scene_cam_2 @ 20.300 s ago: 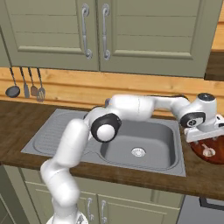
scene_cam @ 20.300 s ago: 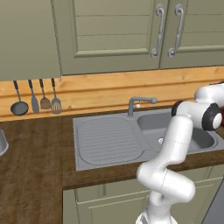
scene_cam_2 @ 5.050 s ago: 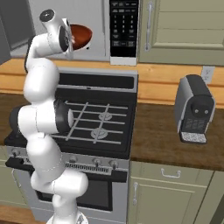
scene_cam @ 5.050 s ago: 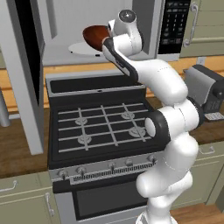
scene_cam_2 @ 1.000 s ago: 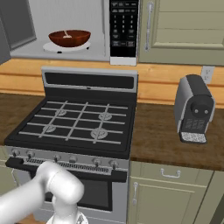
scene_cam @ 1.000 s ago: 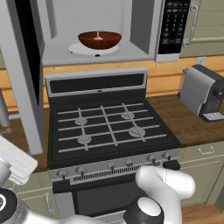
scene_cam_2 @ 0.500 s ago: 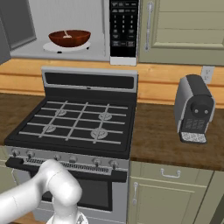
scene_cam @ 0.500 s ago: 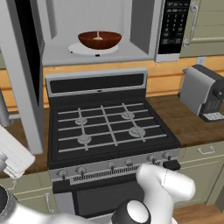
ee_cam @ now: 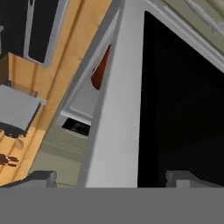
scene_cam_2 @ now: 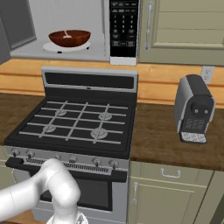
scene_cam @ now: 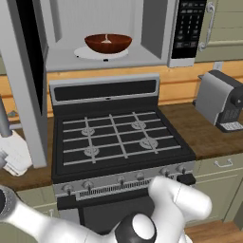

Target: Pick the garlic from the sink and place it in the bowl. Then pick the bowl and place it in the microwave. Then close the microwave door and press the start button.

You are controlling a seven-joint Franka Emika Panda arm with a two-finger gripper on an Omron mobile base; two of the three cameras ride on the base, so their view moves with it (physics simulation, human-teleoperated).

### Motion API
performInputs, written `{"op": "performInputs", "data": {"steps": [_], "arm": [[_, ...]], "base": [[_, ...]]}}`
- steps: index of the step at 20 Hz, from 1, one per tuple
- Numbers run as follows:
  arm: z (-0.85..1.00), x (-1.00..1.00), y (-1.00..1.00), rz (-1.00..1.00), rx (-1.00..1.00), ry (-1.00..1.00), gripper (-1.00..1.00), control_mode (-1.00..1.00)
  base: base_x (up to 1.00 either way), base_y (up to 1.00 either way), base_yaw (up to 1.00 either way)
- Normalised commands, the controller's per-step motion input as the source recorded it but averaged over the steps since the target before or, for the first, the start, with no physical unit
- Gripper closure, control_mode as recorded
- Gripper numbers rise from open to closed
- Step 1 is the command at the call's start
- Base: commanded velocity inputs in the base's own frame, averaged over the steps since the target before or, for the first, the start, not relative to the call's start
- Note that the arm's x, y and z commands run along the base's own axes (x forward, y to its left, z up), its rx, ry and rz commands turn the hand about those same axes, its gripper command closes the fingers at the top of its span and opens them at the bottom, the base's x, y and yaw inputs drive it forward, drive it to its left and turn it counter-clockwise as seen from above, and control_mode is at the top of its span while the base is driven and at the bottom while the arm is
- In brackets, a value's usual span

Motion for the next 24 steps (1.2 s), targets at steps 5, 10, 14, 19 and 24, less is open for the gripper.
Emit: {"op": "performInputs", "data": {"steps": [5, 10, 14, 19, 24], "arm": [[0.51, -0.05, -0.52, -0.14, 0.00, -0.17, -1.00, -1.00], [0.42, -0.24, -0.84, -0.12, 0.06, -0.10, -1.00, -1.00], [0.42, -0.16, -1.00, -0.07, 0.13, -0.02, -1.00, -1.00], [0.33, 0.01, -1.00, -0.02, 0.21, 0.01, -1.00, -1.00], [0.16, 0.31, -1.00, 0.00, 0.29, 0.16, -1.00, -1.00]], "base": [[0.00, 0.00, 0.00], [0.00, 0.00, 0.00], [0.00, 0.00, 0.00], [0.00, 0.00, 0.00], [0.00, 0.00, 0.00]]}}
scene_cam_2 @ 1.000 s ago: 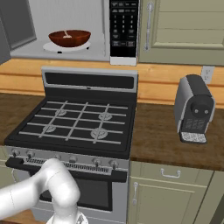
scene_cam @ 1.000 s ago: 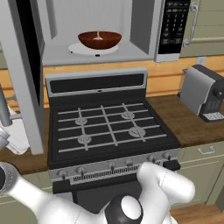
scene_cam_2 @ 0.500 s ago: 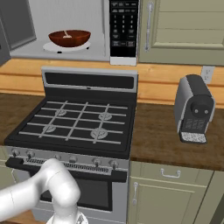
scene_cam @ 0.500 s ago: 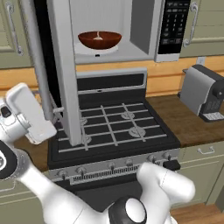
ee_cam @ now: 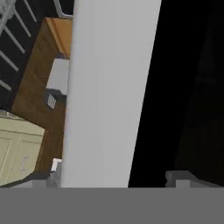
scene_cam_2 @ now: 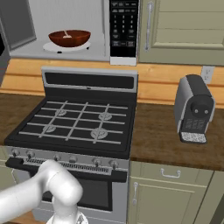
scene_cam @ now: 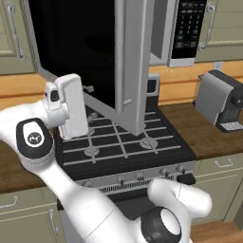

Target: Pick the garlic from the sink and place it in the bowl. Then pick the bowl and place it in the microwave. Then close the microwave door and press the start button.

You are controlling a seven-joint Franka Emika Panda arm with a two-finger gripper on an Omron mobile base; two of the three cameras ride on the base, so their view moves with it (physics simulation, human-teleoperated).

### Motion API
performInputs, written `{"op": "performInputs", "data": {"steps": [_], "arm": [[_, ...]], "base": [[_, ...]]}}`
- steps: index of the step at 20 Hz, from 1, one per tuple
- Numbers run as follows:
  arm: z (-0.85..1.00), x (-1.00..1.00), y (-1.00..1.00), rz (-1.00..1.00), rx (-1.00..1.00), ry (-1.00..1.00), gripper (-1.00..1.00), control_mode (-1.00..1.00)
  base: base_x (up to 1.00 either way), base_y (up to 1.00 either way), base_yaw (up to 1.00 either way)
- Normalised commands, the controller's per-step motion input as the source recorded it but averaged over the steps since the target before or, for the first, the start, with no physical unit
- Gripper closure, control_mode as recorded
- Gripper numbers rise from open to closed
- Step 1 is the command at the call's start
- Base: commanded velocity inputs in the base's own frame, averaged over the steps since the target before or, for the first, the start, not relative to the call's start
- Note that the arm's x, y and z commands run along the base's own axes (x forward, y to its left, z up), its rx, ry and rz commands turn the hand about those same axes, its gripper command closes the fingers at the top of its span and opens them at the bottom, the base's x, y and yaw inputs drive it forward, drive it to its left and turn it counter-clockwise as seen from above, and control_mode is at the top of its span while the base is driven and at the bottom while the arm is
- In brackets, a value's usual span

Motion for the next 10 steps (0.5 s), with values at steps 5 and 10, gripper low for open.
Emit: {"op": "performInputs", "data": {"steps": [5, 10], "arm": [[0.01, 0.46, -1.00, 0.00, 0.31, 0.28, -1.00, -1.00], [0.00, 0.65, -1.00, 0.00, 0.28, 0.33, -1.00, -1.00]], "base": [[0.00, 0.00, 0.00], [0.00, 0.00, 0.00]]}}
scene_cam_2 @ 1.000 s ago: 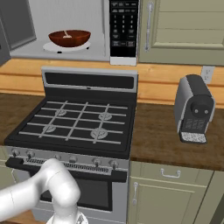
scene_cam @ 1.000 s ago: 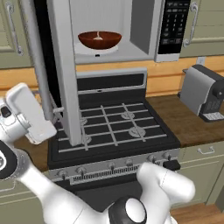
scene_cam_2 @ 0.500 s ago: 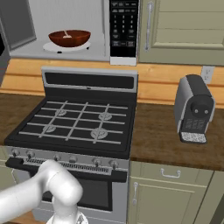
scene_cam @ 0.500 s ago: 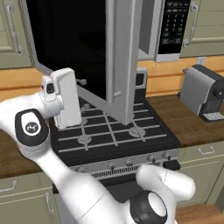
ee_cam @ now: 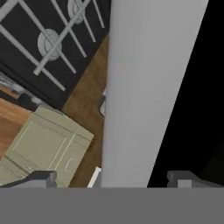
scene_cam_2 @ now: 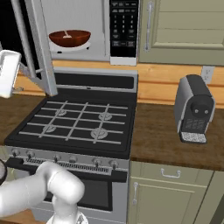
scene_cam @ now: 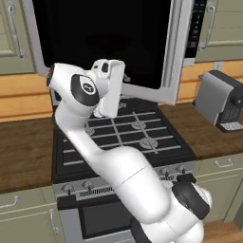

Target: Pick the garlic from the sink and place it in the bowl. Then pick the bowl and place it in the microwave. Then close the microwave door and press the start button.

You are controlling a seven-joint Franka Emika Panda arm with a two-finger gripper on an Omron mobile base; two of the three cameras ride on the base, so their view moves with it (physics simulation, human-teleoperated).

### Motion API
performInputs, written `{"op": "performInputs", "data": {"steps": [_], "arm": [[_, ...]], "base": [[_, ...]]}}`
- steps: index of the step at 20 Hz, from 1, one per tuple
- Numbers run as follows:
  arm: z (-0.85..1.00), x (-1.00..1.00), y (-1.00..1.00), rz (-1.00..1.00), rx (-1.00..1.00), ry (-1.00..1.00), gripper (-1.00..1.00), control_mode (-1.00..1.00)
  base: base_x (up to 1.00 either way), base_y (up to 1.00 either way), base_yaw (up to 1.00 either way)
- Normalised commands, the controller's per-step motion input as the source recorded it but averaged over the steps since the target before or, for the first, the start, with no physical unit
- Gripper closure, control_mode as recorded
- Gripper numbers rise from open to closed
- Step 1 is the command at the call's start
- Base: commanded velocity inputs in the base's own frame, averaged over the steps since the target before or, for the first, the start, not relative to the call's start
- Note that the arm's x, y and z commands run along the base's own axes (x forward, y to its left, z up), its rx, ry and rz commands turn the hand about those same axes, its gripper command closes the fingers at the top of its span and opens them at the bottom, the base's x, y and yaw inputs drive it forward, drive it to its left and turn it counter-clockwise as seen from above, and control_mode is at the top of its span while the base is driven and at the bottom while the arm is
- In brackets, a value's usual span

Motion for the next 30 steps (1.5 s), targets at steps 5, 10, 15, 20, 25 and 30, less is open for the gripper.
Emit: {"op": "performInputs", "data": {"steps": [5, 10, 15, 20, 25, 30], "arm": [[0.06, 0.89, -1.00, 0.04, 0.19, 0.31, -1.00, -1.00], [0.00, 0.73, -0.97, 0.29, 0.01, 0.21, -1.00, -1.00], [0.00, 0.65, -0.73, 0.48, 0.00, 0.12, -1.00, -1.00], [-0.14, 0.53, -0.54, 0.51, 0.00, 0.08, -1.00, -1.00], [-0.49, 0.84, -0.32, 0.50, 0.00, 0.17, -1.00, -1.00], [-0.29, 1.00, -0.19, 0.42, 0.00, 0.19, -1.00, -1.00]], "base": [[0.00, 0.00, 0.00], [0.00, 0.00, 0.00], [0.00, 0.00, 0.00], [0.00, 0.00, 0.00], [0.00, 0.00, 0.00], [0.00, 0.00, 0.00]]}}
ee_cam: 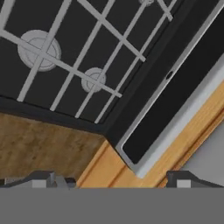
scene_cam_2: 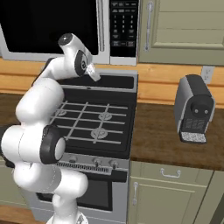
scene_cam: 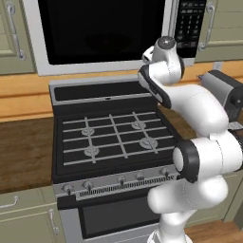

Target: Pick the garlic from the sink and place it in the bowl. Then pick the bowl and place it in the microwave. Then close the microwave door and press the start button.

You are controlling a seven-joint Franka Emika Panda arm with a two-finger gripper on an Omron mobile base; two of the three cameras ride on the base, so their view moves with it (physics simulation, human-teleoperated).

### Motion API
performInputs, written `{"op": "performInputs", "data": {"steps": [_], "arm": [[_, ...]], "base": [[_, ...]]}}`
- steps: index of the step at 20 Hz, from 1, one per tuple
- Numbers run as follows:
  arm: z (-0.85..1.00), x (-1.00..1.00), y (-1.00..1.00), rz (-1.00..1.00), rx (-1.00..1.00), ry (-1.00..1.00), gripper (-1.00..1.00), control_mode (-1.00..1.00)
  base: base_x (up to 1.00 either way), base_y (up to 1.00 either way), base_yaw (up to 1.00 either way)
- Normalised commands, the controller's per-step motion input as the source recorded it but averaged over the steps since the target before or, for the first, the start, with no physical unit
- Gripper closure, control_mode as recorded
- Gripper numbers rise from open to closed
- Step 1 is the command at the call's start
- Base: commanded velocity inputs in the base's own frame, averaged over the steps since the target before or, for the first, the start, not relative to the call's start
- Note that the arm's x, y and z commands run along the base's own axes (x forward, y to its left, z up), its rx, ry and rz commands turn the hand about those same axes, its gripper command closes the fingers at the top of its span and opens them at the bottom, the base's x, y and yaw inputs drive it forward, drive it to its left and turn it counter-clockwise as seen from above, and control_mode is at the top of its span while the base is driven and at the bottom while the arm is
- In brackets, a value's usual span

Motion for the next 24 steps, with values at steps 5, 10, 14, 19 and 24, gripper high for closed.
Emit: {"op": "performInputs", "data": {"steps": [5, 10, 14, 19, 24], "arm": [[0.37, 0.44, 0.00, 0.21, 0.00, 0.14, -1.00, -1.00], [0.49, -0.82, 0.07, 0.13, 0.05, -0.02, -1.00, -1.00], [0.38, -1.00, -0.06, 0.02, 0.29, -0.05, -1.00, -1.00], [0.07, -0.78, -0.59, 0.00, 0.41, -0.15, -1.00, -1.00], [0.12, -0.41, -0.61, -0.05, 0.29, -0.26, -1.00, -1.00]], "base": [[0.00, 0.00, 0.00], [0.00, 0.00, 0.00], [0.00, 0.00, 0.00], [0.00, 0.00, 0.00], [0.00, 0.00, 0.00]]}}
